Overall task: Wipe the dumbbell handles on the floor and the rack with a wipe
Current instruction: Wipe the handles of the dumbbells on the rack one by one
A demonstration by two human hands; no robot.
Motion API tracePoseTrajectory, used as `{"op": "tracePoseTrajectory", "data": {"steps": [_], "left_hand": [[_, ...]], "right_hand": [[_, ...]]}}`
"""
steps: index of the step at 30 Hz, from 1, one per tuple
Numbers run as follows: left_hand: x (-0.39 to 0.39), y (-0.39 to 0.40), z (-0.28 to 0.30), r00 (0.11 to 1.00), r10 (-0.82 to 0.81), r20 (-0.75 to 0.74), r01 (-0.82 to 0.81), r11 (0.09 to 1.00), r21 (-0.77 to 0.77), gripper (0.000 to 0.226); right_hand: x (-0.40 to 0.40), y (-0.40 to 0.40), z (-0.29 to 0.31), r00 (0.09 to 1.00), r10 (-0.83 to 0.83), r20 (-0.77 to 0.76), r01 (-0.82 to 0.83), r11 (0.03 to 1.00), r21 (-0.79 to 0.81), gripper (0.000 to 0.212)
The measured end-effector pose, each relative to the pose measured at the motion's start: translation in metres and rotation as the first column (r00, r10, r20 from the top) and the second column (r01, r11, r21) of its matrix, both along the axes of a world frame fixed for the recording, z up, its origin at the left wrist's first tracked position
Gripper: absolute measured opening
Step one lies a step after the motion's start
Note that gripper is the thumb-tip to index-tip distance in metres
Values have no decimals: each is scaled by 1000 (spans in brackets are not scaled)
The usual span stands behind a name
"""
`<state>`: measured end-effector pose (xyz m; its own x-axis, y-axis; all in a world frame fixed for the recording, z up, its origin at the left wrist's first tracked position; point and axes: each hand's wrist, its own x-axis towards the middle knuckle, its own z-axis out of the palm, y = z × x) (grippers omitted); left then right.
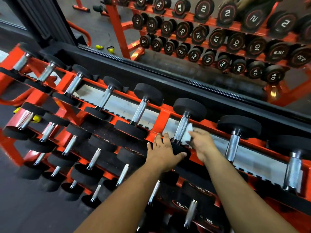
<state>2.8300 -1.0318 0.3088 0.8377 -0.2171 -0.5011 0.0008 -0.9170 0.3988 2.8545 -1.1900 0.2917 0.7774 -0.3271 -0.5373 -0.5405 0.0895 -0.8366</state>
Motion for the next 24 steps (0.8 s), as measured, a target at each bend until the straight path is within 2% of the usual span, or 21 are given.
{"op": "tracePoseTrajectory", "data": {"steps": [1,2,3,4,5,7,8,9,10,12,14,15,17,19,21,22,23,24], "left_hand": [[0,-1,0,1000,-1,2,1,1000,-1,114],[0,-1,1,1000,2,3,-2,1000,-2,114],[0,-1,2,1000,7,2,-7,1000,-5,114],[0,-1,2,1000,9,3,-9,1000,-8,114],[1,-1,2,1000,11,1,-11,1000,-11,114],[1,0,-1,1000,7,1,-7,1000,-13,113],[2,0,-2,1000,6,5,-6,1000,-13,113],[1,0,-3,1000,4,6,-4,1000,-15,113],[1,0,-3,1000,0,5,0,1000,-15,113],[2,-1,-2,1000,-1,12,1,1000,-8,113],[1,-1,0,1000,-3,7,3,1000,-7,114],[1,-1,0,1000,-2,8,2,1000,-6,114],[1,-1,-2,1000,3,17,-3,1000,-5,114],[1,0,-4,1000,-2,23,2,1000,-2,113],[2,0,-6,1000,-5,24,5,1000,-4,113],[2,1,-6,1000,-4,27,5,1000,-4,113],[2,1,-6,1000,-5,29,5,1000,-6,113],[2,1,-5,1000,-8,27,8,1000,-9,114]], "right_hand": [[5,2,2,997,12,72,0,987,-160,22],[9,5,9,985,109,134,-51,925,-377,24],[10,7,11,958,252,137,-119,785,-608,31],[10,8,11,913,401,74,-186,573,-798,40],[9,8,10,843,538,-35,-260,349,-901,48],[4,4,3,630,715,-302,-416,-18,-909,58],[3,-3,3,514,756,-405,-435,-177,-883,60],[7,-12,6,415,771,-482,-398,-323,-859,62],[12,-22,10,356,769,-530,-322,-432,-843,64],[25,-36,13,374,713,-593,-165,-578,-799,63],[30,-30,16,439,585,-682,-124,-713,-690,61],[31,-22,13,443,550,-708,-132,-741,-659,60],[30,-7,11,405,593,-696,-156,-705,-692,56],[26,-6,11,272,706,-654,-210,-620,-756,47],[20,-20,16,90,802,-590,-301,-543,-784,51],[17,-29,18,33,825,-564,-322,-525,-788,55],[18,-39,18,20,835,-550,-313,-517,-797,59],[19,-46,16,55,829,-557,-290,-520,-803,63]]}}
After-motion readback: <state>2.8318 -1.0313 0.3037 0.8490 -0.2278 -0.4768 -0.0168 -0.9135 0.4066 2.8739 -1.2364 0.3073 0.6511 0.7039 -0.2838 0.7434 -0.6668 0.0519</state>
